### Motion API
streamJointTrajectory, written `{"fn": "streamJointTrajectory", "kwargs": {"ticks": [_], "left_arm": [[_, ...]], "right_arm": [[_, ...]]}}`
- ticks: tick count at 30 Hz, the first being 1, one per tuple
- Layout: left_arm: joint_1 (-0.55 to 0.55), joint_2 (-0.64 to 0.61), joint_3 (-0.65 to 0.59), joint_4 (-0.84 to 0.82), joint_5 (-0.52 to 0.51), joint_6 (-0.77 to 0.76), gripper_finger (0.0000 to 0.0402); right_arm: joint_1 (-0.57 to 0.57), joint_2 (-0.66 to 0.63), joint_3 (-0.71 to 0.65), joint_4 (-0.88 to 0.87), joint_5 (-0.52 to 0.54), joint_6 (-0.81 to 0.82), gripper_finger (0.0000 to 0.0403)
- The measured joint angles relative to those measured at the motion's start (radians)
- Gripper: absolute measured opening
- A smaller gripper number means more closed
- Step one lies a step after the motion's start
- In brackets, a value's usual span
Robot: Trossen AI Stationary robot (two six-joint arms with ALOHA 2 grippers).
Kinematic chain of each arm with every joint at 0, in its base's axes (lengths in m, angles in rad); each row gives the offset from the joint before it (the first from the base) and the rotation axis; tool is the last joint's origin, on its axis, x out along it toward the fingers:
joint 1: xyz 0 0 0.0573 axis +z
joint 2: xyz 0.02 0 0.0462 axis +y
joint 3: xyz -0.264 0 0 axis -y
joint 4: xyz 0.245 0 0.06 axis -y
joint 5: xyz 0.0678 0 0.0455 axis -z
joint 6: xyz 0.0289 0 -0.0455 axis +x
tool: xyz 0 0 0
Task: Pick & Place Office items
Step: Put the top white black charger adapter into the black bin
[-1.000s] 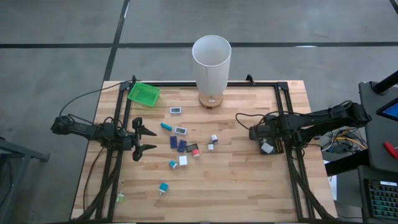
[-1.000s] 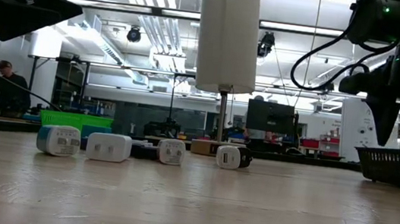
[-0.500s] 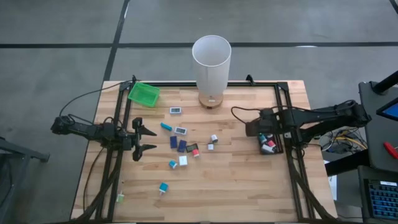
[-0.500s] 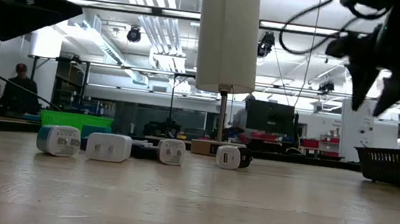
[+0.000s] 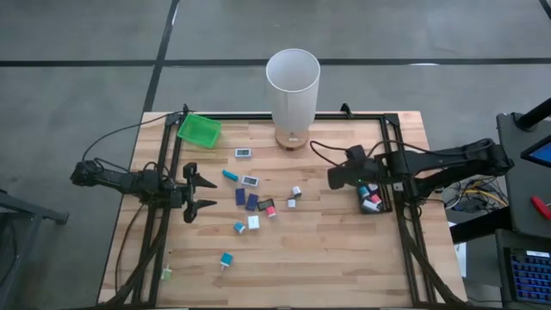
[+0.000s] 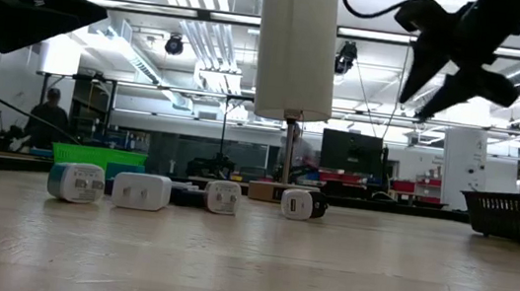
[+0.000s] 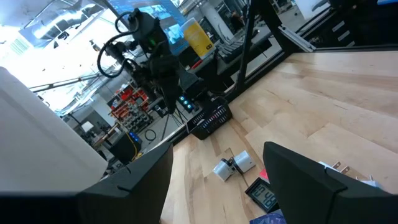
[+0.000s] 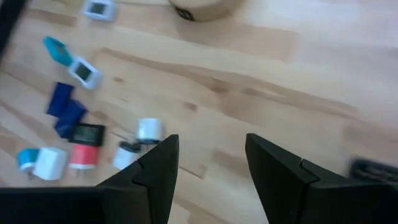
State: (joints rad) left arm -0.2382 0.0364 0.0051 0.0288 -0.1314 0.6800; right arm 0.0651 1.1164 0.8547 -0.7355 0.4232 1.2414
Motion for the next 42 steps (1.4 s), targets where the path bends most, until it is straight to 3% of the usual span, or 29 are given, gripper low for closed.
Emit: {"fn": "streamJointTrajectory", "kwargs": {"ticks": [8, 25, 42], "left_arm": [[0.000, 0.000, 0.000, 0.000, 0.000, 0.000, 0.0257], [0.000, 0.000, 0.000, 0.000, 0.000, 0.000, 0.0257], [0.000, 0.000, 0.000, 0.000, 0.000, 0.000, 0.0257]], "right_arm": [[0.000, 0.032, -0.056, 0.184, 0.026, -0.113, 0.0201], [0.023, 0.401, 0.013, 0.532, -0.012, -0.447, 0.0210], [0.102, 0.662, 0.130, 0.580, 0.155, -0.455, 0.0210]]}}
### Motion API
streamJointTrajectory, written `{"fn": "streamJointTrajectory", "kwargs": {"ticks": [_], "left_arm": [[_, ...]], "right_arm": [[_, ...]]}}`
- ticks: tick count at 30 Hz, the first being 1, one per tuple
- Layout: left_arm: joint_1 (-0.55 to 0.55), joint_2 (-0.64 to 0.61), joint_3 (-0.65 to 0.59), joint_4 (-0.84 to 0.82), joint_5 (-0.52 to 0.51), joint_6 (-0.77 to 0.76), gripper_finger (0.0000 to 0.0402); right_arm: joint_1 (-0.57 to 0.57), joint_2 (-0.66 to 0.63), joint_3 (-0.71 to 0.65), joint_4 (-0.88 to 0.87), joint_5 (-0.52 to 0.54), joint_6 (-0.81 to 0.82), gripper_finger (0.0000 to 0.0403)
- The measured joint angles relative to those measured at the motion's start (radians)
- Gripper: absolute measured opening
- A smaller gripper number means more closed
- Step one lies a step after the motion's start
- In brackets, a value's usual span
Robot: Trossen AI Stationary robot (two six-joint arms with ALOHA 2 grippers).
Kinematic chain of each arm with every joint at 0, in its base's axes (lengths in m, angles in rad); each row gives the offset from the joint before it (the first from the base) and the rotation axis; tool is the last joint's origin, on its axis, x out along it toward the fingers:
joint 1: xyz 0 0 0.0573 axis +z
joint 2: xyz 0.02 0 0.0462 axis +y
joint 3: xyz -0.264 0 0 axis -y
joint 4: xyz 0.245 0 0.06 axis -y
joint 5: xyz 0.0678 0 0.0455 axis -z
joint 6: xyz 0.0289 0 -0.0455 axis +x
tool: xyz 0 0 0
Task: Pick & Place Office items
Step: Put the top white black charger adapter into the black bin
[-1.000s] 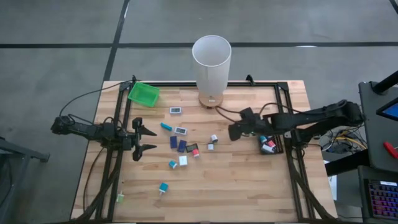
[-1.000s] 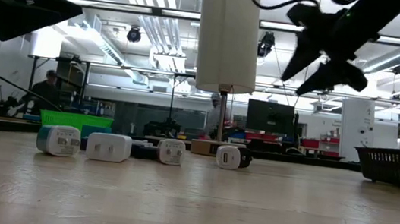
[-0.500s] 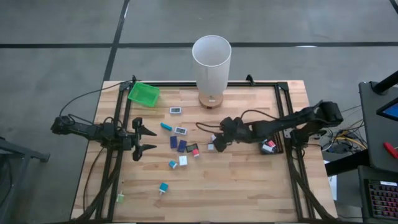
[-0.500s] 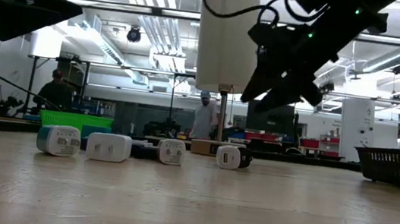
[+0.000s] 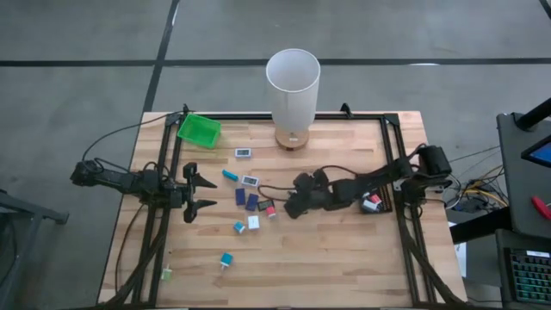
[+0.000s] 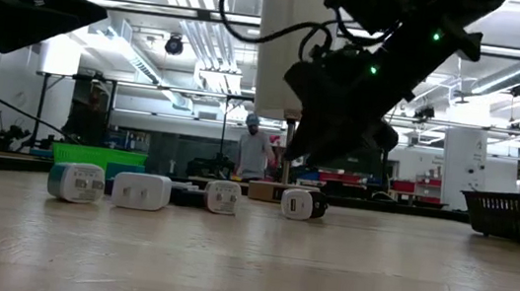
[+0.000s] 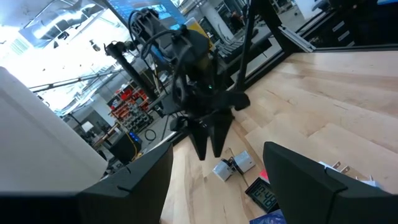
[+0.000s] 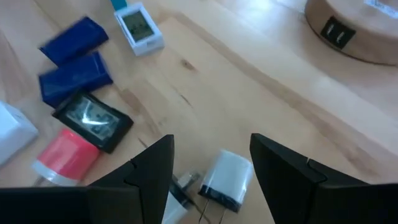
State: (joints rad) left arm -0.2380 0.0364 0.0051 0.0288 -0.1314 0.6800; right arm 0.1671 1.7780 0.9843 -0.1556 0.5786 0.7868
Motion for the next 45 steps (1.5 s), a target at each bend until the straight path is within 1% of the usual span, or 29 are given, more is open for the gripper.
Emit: {"fn": "streamJointTrajectory", "kwargs": {"ticks": [5, 12, 27, 34, 36, 40, 45], "left_arm": [[0.000, 0.000, 0.000, 0.000, 0.000, 0.000, 0.0257], [0.000, 0.000, 0.000, 0.000, 0.000, 0.000, 0.0257], [0.000, 0.000, 0.000, 0.000, 0.000, 0.000, 0.0257], [0.000, 0.000, 0.000, 0.000, 0.000, 0.000, 0.0257], [0.000, 0.000, 0.000, 0.000, 0.000, 0.000, 0.0257], [0.000, 0.000, 0.000, 0.000, 0.000, 0.000, 0.0257], [0.000, 0.000, 0.000, 0.000, 0.000, 0.000, 0.0257]], "right_arm": [[0.000, 0.025, 0.009, -0.033, 0.007, 0.091, 0.0210], [0.001, 0.025, 0.007, -0.052, 0.020, 0.115, 0.0210], [-0.001, 0.082, 0.010, -0.045, 0.016, 0.155, 0.0209], [-0.002, 0.089, 0.010, -0.049, 0.015, 0.181, 0.0209], [-0.002, 0.089, 0.010, -0.052, 0.003, 0.199, 0.0204], [-0.017, 0.089, 0.010, -0.076, -0.064, 0.225, 0.0182], [-0.022, 0.089, 0.010, -0.077, -0.081, 0.228, 0.0164]]}}
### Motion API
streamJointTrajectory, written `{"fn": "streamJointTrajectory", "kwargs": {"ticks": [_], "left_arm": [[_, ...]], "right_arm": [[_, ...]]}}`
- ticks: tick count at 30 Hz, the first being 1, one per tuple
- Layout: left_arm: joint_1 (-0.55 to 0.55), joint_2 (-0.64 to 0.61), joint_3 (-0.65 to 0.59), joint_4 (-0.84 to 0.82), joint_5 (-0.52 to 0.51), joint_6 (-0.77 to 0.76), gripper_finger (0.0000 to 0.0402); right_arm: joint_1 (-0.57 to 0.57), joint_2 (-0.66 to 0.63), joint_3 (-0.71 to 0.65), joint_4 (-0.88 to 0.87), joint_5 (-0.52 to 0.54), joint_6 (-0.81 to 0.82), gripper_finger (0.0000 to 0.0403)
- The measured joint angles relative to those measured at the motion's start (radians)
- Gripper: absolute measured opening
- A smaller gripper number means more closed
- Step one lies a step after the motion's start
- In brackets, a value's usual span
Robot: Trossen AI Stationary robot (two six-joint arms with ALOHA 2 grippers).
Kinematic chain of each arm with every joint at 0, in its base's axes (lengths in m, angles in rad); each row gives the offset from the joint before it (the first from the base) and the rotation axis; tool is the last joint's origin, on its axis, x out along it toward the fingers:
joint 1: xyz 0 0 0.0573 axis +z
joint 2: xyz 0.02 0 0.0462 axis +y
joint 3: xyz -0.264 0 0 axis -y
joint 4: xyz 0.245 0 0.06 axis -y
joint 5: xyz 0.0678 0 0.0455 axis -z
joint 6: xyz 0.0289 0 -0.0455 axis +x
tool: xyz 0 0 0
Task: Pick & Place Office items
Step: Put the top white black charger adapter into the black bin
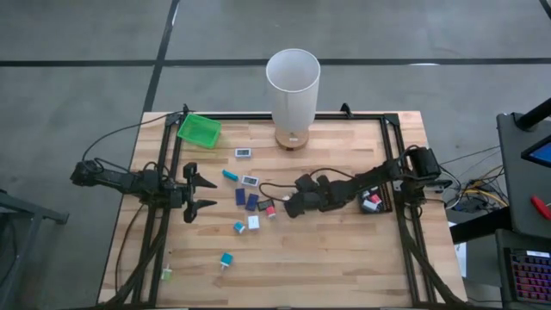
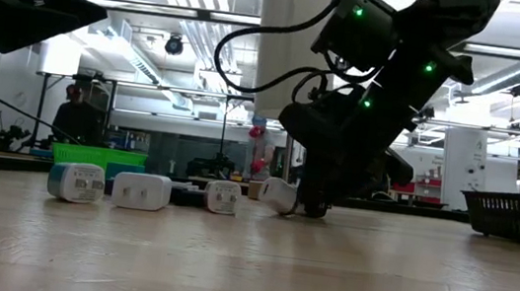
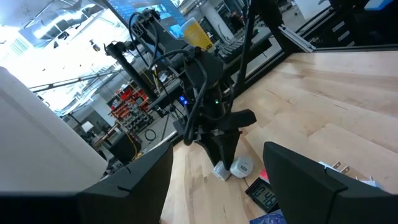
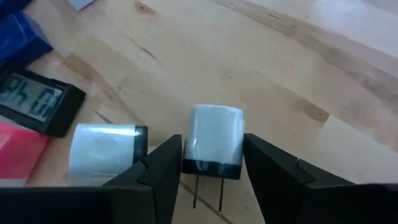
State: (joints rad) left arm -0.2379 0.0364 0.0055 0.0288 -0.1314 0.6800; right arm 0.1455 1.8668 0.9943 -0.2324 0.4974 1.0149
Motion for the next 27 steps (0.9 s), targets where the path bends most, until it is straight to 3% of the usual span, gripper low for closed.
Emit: {"fn": "streamJointTrajectory", "kwargs": {"ticks": [10, 27], "left_arm": [[0.000, 0.000, 0.000, 0.000, 0.000, 0.000, 0.0257], [0.000, 0.000, 0.000, 0.000, 0.000, 0.000, 0.0257]], "right_arm": [[-0.002, 0.000, 0.000, 0.001, -0.001, 0.006, 0.0133], [-0.001, -0.102, 0.000, -0.085, -0.002, 0.007, 0.0129]]}}
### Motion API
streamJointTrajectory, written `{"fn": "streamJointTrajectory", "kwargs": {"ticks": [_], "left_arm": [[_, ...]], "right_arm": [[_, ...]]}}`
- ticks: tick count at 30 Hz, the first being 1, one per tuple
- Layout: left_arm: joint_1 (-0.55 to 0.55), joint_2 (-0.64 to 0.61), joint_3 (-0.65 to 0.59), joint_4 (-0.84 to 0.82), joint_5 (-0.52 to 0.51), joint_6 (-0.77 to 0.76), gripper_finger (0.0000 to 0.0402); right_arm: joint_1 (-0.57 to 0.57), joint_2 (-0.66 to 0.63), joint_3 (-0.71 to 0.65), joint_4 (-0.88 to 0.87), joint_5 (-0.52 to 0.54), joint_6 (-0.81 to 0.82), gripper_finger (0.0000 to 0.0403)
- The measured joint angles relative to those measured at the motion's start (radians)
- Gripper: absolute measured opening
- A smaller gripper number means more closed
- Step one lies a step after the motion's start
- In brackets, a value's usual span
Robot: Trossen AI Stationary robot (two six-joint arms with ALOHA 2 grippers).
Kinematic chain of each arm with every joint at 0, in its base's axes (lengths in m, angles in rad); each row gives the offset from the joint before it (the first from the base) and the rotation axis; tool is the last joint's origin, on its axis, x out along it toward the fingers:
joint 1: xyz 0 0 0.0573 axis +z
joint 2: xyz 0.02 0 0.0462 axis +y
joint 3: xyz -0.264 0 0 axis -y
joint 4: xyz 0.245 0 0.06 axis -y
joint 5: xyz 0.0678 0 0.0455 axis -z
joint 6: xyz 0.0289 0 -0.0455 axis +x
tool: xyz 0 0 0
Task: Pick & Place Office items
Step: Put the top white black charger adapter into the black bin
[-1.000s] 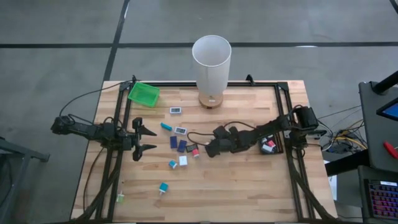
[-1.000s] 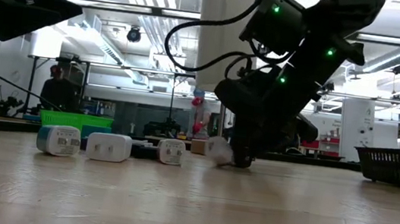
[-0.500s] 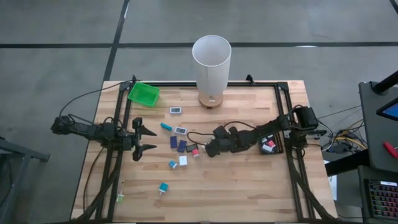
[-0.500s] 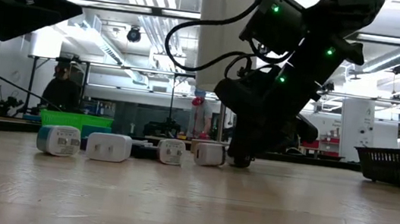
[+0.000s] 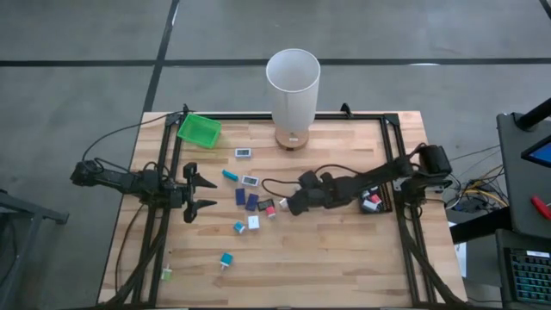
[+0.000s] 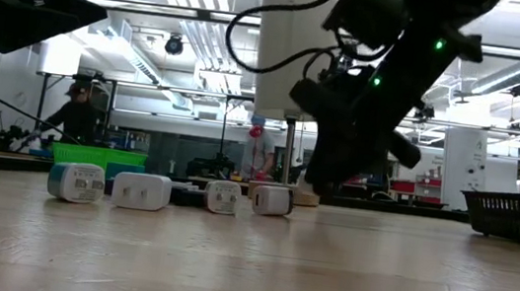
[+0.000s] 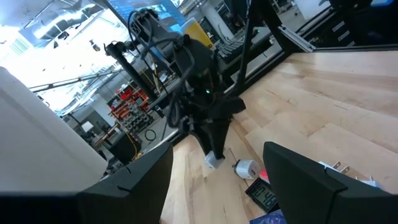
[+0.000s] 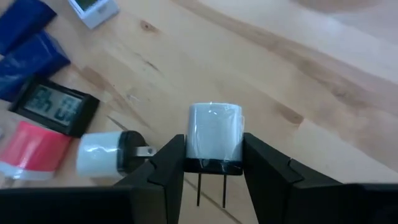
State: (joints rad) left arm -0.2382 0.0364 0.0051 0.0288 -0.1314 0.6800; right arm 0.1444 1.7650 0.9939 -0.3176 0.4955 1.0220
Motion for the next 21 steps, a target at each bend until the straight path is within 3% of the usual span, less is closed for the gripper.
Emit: {"fn": "streamJointTrajectory", "kwargs": {"ticks": [11, 21], "left_arm": [[0.000, 0.000, 0.000, 0.000, 0.000, 0.000, 0.0257], [0.000, 0.000, 0.000, 0.000, 0.000, 0.000, 0.0257]], "right_arm": [[0.024, -0.208, 0.000, -0.281, -0.028, 0.117, 0.0136], [0.077, -0.431, 0.000, -0.647, -0.043, 0.303, 0.0135]]}}
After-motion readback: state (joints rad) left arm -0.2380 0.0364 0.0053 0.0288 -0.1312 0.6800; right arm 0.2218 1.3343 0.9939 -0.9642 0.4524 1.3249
